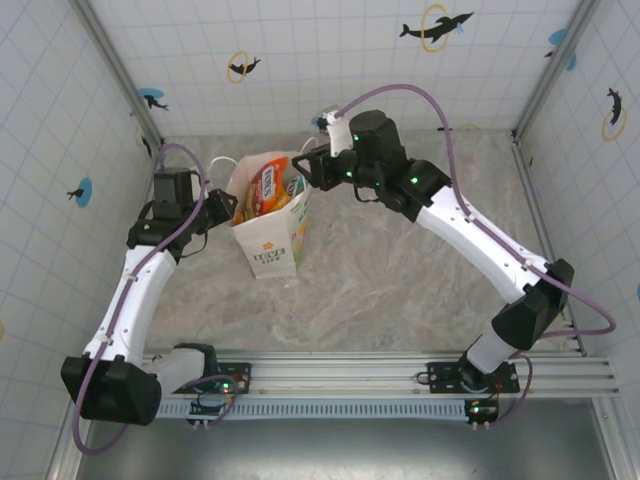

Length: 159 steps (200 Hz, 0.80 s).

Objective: Place the snacks into the paper bag

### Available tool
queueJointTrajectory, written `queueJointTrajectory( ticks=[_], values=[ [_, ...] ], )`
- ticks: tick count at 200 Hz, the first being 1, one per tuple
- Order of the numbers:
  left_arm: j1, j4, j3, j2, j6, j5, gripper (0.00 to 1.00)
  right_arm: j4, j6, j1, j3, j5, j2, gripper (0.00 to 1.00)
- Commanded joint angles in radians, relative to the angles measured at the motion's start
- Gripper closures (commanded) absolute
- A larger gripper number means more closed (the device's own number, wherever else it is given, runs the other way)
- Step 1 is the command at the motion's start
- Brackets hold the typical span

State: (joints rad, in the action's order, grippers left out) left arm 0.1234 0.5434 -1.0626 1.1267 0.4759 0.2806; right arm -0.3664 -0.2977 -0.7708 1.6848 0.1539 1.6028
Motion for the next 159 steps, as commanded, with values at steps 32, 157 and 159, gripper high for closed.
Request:
queueJointTrajectory(
  ticks=[32, 157, 159],
  values=[
    [-0.004, -0.028, -0.058, 0.014, 0.009, 0.049, 0.72, 0.1, -0.165, 0.056, -0.065, 0.041, 0.044, 0.47],
    [-0.004, -0.022, -0.182, 0.015, -0.002, 0.011, 0.59, 0.242, -0.225, 0.068, -0.008, 0.215, 0.136, 0.46],
    [-0.003, -0.021, -0.185, 0.016, -0.003, 0.01, 0.59, 0.244, -0.226, 0.069, -0.007, 0.216, 0.137, 0.46]
  ],
)
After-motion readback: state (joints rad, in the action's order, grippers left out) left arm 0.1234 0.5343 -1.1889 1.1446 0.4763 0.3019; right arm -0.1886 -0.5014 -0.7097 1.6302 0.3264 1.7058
